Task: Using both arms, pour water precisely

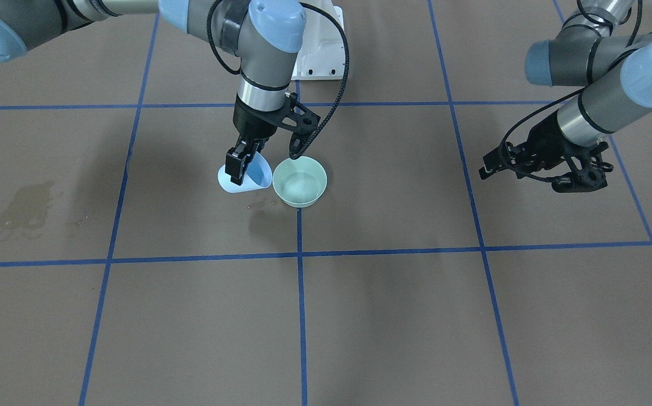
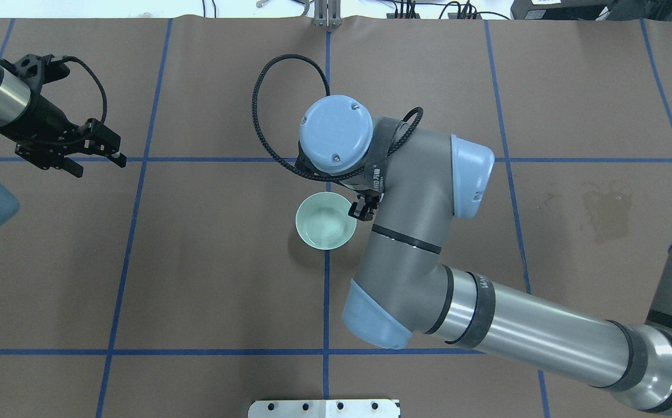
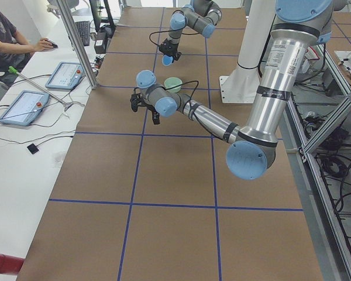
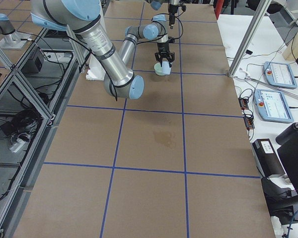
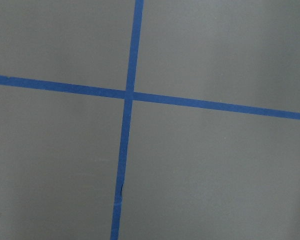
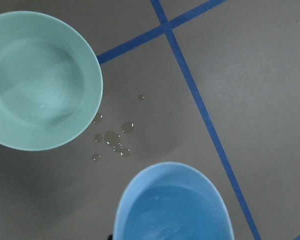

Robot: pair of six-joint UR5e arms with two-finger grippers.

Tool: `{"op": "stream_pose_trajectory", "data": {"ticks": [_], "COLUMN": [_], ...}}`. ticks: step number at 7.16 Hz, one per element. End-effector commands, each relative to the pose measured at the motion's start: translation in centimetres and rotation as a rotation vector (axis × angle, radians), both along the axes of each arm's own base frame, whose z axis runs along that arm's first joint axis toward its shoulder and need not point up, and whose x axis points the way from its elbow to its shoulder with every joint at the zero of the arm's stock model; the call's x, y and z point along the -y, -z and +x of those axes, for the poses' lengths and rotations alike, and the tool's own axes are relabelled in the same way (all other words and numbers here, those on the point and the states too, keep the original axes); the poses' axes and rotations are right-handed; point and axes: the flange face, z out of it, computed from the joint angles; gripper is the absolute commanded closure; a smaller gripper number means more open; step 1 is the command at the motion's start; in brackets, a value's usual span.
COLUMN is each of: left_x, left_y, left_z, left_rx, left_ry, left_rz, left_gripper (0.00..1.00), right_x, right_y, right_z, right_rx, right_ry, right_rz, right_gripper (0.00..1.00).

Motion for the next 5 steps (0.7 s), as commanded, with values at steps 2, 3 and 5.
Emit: {"op": "stream_pose_trajectory", "data": {"ticks": [2, 3, 5], "left_x": [0.0, 0.1, 0.1], "left_y": [-0.1, -0.4, -0.4], "left_z": [0.0, 0.0, 0.1], "left_rx": [0.001, 0.003, 0.004], "left_ry": [0.0, 0.0, 0.001], "left_rz": [-0.001, -0.005, -0.008], "left_gripper": [0.08, 0.08, 0.08], "right_x": [-2.7, -3.7, -2.8], "right_y": [3.8, 3.0, 2.9], "right_z": [-5.6, -6.7, -10.0], "right_rx": [-0.252, -0.312, -0.427], "right_ry": [0.07, 0.088, 0.109], "right_rz": [0.076, 0.094, 0.082], "right_gripper": [1.0, 1.0, 1.0]}}
